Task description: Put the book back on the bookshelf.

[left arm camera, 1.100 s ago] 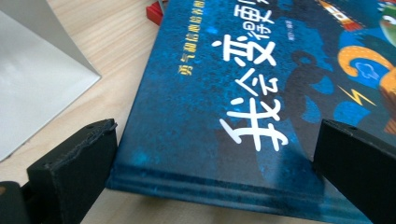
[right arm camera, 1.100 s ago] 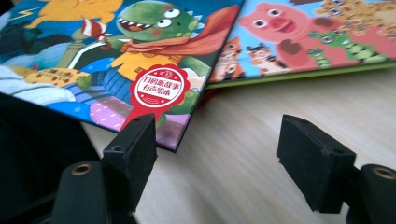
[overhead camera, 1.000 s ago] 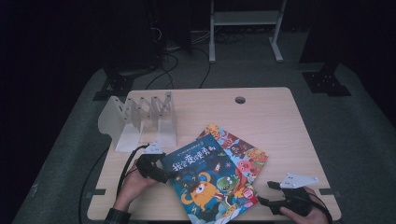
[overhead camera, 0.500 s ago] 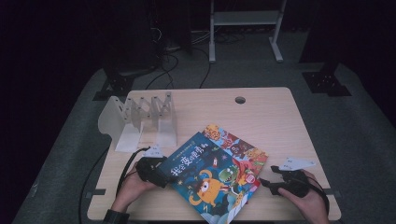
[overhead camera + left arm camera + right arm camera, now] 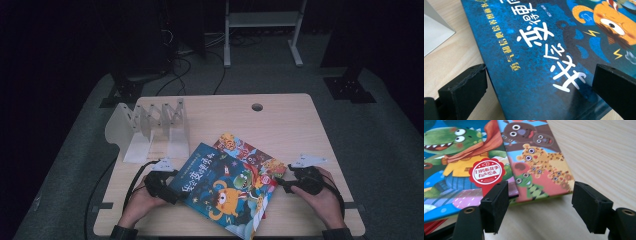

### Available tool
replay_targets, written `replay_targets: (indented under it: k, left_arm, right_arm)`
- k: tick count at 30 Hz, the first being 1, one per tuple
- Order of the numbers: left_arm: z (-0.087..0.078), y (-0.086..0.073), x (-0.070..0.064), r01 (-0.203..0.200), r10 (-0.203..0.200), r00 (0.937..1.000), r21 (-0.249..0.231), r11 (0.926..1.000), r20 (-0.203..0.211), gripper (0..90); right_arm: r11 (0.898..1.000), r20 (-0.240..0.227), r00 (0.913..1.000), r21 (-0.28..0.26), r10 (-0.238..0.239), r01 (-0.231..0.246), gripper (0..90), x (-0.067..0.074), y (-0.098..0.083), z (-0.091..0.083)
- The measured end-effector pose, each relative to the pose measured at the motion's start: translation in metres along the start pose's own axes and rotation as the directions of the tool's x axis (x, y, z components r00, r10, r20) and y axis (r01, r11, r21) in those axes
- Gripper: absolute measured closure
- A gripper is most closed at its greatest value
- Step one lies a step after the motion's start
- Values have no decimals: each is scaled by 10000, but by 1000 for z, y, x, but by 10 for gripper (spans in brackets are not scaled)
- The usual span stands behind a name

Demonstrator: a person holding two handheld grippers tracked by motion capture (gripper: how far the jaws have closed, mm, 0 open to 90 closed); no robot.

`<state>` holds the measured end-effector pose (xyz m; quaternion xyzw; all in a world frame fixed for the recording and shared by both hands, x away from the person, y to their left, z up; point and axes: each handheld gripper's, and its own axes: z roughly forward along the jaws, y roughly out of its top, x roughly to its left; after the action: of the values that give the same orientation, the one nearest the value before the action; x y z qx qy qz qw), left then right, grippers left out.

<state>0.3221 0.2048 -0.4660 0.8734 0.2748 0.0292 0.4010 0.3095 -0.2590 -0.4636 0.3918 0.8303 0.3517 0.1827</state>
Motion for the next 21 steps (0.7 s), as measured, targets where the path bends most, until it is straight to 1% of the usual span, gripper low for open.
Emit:
replay_targets:
  k: [5,10,13,16,21]
  left_arm:
    - [-2,-2,-2,-89,88,9999,68,9999,101,0]
    - [-4,-4,-3,-31,29,9997,94,10000,235,0]
    - [-5,-6,-3,88,-93,9993,139,9999,369,0]
    - [-6,-9,-3,124,-127,9991,74,9999,402,0]
    - [-9,-11,-5,56,-63,9990,140,9999,448,0]
  right_arm:
    - [10000,81,9999,14,83,-83,286,-7,7,8]
    - [9998,177,9997,79,171,-172,290,-14,17,18]
    - [9997,228,9994,-12,243,-243,302,-18,22,26]
    - [9996,245,9993,-16,299,-299,302,-21,29,33]
    - [9995,329,9989,-5,323,-323,315,-25,36,42]
